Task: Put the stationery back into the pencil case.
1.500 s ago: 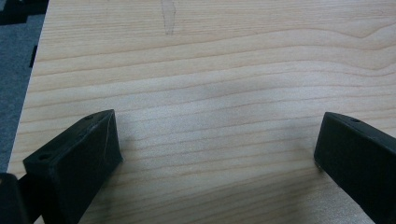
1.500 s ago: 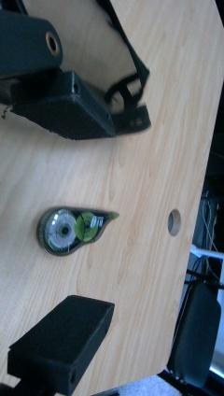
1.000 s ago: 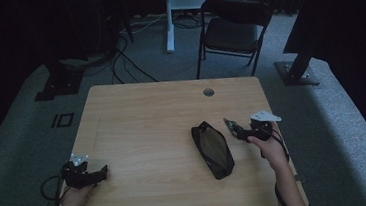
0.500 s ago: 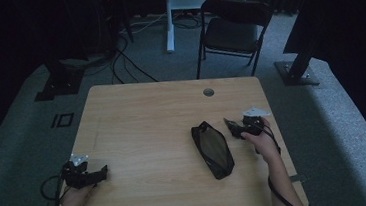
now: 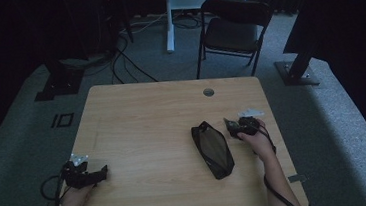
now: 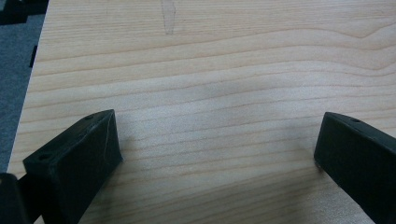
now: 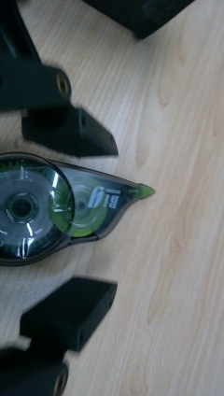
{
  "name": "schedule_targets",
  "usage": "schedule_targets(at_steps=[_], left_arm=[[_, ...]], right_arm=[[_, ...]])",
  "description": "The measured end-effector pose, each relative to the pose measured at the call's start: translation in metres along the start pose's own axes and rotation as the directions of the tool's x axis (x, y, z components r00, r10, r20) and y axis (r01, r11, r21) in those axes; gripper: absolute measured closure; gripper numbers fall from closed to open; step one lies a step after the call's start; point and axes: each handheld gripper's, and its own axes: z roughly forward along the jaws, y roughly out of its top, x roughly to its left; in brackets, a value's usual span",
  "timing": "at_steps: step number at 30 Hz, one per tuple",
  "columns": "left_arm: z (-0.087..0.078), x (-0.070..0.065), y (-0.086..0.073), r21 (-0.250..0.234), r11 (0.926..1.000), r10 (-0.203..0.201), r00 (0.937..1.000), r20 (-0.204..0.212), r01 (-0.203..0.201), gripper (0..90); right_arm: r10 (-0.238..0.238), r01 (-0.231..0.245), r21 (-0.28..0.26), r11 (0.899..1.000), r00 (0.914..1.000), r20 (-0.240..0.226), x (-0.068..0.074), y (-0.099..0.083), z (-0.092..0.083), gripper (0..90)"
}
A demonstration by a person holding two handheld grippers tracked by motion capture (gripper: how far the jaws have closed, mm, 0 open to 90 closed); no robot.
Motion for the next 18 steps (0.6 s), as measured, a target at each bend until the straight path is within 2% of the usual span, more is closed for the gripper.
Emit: schedule_targets(at_steps=[3, 6, 11, 18], left_arm=[[0.0000, 0.0000, 0.0000, 0.000, 1.0000, 0.000, 1.0000, 0.000, 0.000, 0.5], [0.0000, 0.0000, 0.0000, 0.000, 1.0000, 0.000, 1.0000, 0.000, 0.000, 0.5], [0.0000, 0.0000, 0.0000, 0.000, 1.0000, 0.000, 1.0000, 0.000, 0.000, 0.5], [0.0000, 0.0000, 0.0000, 0.000, 1.0000, 0.000, 1.0000, 0.000, 0.000, 0.5]], right_arm=[[-0.008, 0.008, 0.020, 1.000, 0.9999, -0.015, 0.0011, -0.0014, 0.0027, 34.5], [0.012, -0.011, 0.018, 1.000, 0.9993, -0.034, 0.0012, -0.0015, 0.0033, 38.3], [0.043, -0.043, 0.012, 0.999, 0.9991, -0.002, 0.0003, -0.0016, 0.0029, 47.7], [0.062, -0.062, 0.008, 0.998, 0.9977, 0.029, 0.0041, -0.0013, 0.0030, 49.5]])
